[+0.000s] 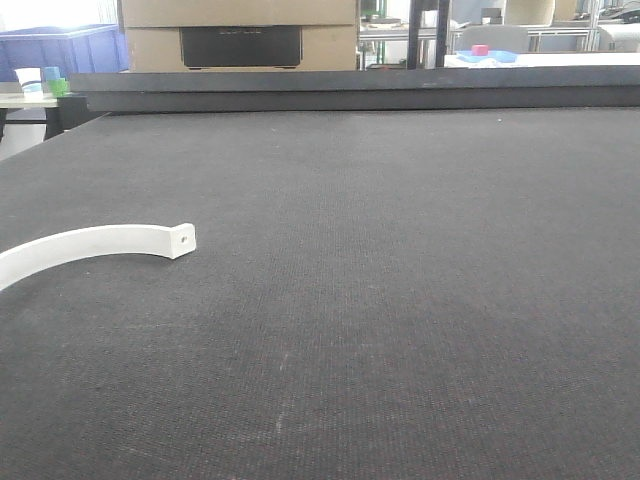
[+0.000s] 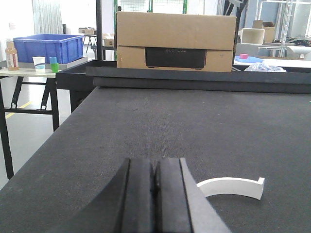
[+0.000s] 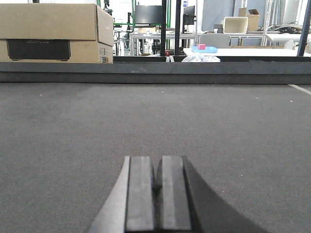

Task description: Grab PVC pipe and place in blue bin

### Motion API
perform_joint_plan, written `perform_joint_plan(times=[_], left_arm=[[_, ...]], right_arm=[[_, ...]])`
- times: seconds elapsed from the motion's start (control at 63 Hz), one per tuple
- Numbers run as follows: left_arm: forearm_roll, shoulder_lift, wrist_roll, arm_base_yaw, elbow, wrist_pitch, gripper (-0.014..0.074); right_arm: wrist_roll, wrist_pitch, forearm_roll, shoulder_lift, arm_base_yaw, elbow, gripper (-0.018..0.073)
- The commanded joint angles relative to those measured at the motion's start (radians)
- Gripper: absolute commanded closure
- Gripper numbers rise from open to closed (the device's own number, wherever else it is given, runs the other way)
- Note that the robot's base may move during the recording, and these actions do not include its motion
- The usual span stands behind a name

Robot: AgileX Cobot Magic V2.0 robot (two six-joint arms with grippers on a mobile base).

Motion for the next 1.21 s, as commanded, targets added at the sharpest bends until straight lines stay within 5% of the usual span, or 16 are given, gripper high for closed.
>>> perform_joint_plan(times=[0.0, 0.666, 0.746, 0.857, 1.19], left_arm=[[0.0, -0.003, 0.004, 0.001, -0.002, -0.017, 0.0707], [0.0, -0.003, 0.004, 0.001, -0.002, -0.017, 0.0707], [0.066, -0.003, 0.006, 0.001, -0.002, -0.017, 0.0707], [0.252, -0.003, 0.021, 0.001, -0.002, -0.017, 0.0707], [0.259, -0.003, 0.021, 0.001, -0.002, -0.083, 0.0707]], right_arm=[[-0.001, -0.021, -0.001, -0.002, 0.002, 0.0, 0.0712], [-0.001, -0.021, -0.001, -0.002, 0.002, 0.0, 0.0712], [-0.001, -0.021, -0.001, -0.002, 0.002, 0.0, 0.0712], [-0.001, -0.023, -0.001, -0.002, 0.001, 0.0, 0.0712], [-0.001, -0.135, -0.001, -0.002, 0.001, 0.0, 0.0712]])
